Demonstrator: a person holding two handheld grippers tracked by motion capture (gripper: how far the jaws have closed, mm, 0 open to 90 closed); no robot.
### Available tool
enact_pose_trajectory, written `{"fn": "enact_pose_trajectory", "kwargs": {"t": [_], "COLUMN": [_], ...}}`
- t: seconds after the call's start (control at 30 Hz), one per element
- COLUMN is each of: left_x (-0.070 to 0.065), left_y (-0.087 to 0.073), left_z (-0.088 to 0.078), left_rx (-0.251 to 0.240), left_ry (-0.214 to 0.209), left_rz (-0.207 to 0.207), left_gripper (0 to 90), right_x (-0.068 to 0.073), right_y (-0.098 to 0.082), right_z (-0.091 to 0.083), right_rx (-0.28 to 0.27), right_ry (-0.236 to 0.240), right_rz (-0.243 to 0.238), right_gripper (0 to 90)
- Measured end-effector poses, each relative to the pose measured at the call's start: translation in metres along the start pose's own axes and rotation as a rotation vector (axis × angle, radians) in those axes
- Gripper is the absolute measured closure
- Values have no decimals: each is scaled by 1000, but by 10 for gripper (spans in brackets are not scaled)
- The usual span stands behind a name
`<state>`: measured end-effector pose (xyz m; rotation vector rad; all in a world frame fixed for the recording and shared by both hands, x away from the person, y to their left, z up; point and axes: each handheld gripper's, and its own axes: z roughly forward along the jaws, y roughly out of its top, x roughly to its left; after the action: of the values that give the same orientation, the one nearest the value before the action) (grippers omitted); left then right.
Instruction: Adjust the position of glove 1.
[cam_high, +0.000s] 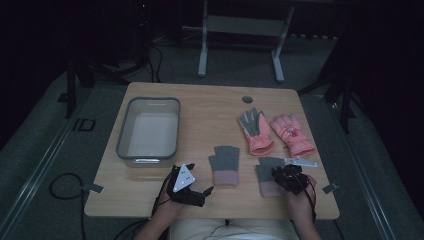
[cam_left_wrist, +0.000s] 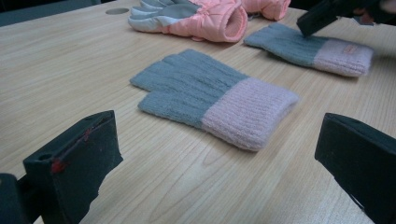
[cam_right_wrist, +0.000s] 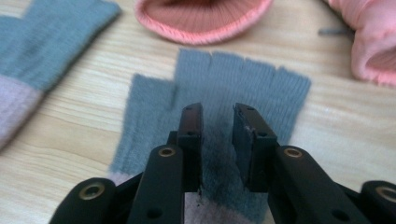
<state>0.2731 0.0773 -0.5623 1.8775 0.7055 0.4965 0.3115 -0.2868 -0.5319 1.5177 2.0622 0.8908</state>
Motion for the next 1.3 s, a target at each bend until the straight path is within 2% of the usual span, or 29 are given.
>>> {"fn": "enact_pose_trajectory", "kwargs": {"t": [0.07, 0.1, 0.13, 0.17, 0.23, 0.27, 0.4, 0.57, 0.67, 0.73, 0.8, 0.83, 0.87, 0.97, 1.07, 1.13, 1.17, 1.3], "left_x": [0, 0, 0, 0, 0, 0, 1, 0, 1, 1, 0, 0, 0, 0, 0, 0, 0, 0], "left_y": [0, 0, 0, 0, 0, 0, 0, 0, 0, 0, 0, 0, 0, 0, 0, 0, 0, 0], "left_z": [0, 0, 0, 0, 0, 0, 0, 0, 0, 0, 0, 0, 0, -1, 0, 0, 0, 0], "left_rx": [4, 2, -3, -4, -4, -4, -2, -5, -4, -4, -8, -7, -8, -7, -6, -6, -4, -8], "left_ry": [-2, -3, -2, -2, -1, 0, -1, -1, -1, -1, 1, 1, 1, 1, -4, -4, -3, -4], "left_rz": [-1, -1, -5, -5, -3, -3, -8, -6, -7, -7, -3, -3, -4, -8, -1, -1, -2, -4], "left_gripper": [0, 0, 0, 0, 0, 0, 0, 0, 0, 0, 0, 0, 0, 0, 0, 0, 0, 0], "right_x": [0, -1, -2, -5, -9, -9, -8, -14, -17, -17, -17, -16, -14, -12, -10, -8, -1, 17], "right_y": [2, 3, 5, 6, 7, 8, 6, 0, -5, -6, -6, -6, -6, -5, 8, 13, 24, 45], "right_z": [-2, -3, -2, -2, -2, -3, -1, 4, 10, 11, 10, 10, 10, 8, -15, -22, -33, -43], "right_rx": [-6, -17, -15, -8, -28, -27, -13, 15, 53, 52, 61, 60, 62, 68, 0, -19, -60, -101], "right_ry": [7, 30, 34, 29, 63, 52, 74, 101, 110, 113, 112, 115, 105, 94, 107, 113, 117, 133], "right_rz": [-53, -88, -119, -139, -168, -192, -244, -237, -225, -221, -219, -215, -214, -215, -154, -144, -144, -165], "right_gripper": [691, 674, 669, 669, 662, 661, 631, 642, 602, 602, 767, 805, 837, 848, 858, 858, 858, 857]}}
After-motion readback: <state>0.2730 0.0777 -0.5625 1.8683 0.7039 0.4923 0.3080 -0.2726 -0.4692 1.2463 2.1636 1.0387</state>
